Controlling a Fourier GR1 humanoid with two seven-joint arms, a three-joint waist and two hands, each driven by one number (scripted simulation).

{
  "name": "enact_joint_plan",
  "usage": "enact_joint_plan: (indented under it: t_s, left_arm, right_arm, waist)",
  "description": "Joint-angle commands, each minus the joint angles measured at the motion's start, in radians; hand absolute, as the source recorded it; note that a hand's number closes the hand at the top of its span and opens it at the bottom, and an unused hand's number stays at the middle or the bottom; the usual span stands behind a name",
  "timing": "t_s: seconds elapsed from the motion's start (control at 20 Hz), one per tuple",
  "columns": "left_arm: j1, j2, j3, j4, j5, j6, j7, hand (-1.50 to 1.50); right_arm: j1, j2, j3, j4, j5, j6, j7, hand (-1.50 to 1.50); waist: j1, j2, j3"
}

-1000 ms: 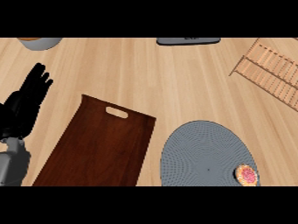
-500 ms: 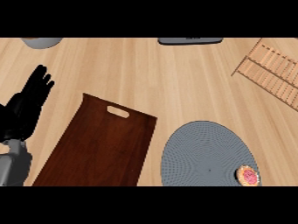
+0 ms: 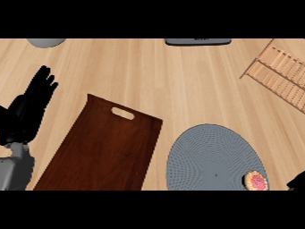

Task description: Pick the lemon from the placemat and place it in the tiered shelf

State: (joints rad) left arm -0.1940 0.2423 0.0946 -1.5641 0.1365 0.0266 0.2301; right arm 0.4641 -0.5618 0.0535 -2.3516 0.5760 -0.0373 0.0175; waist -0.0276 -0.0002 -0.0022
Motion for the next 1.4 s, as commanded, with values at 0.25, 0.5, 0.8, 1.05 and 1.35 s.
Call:
enact_joint_plan:
  t_s: [0.25,0.5,0.8,1.05,1.35]
  left_arm:
    - [-0.022,0.010,0.004,0.003,0.018,-0.024,0.021,0.00]
    - [-0.041,-0.005,-0.015,-0.005,0.001,-0.003,0.059,0.00]
    - [-0.058,-0.042,-0.029,0.038,-0.038,0.022,0.000,0.00]
    - [-0.042,0.005,0.008,0.051,-0.012,-0.037,-0.012,0.00]
    - [-0.054,-0.046,-0.027,0.054,-0.046,-0.012,-0.014,0.00]
  right_arm:
    - [-0.197,-0.118,-0.462,0.044,-0.576,0.193,0.197,1.50]
    - [-0.331,-0.260,-0.699,0.370,-0.828,0.303,0.136,1.50]
    - [-0.433,-0.377,-0.759,0.766,-0.851,0.458,-0.011,1.50]
    - [-0.488,-0.401,-0.728,1.036,-0.726,0.510,-0.237,1.50]
    - [-0.675,-0.491,-0.634,1.271,-0.633,0.526,-0.326,1.50]
  waist:
    - [0.019,-0.002,0.001]
    - [0.024,0.000,0.003]
    - [0.029,0.003,0.003]
    - [0.034,0.003,0.003]
    - [0.037,0.003,0.003]
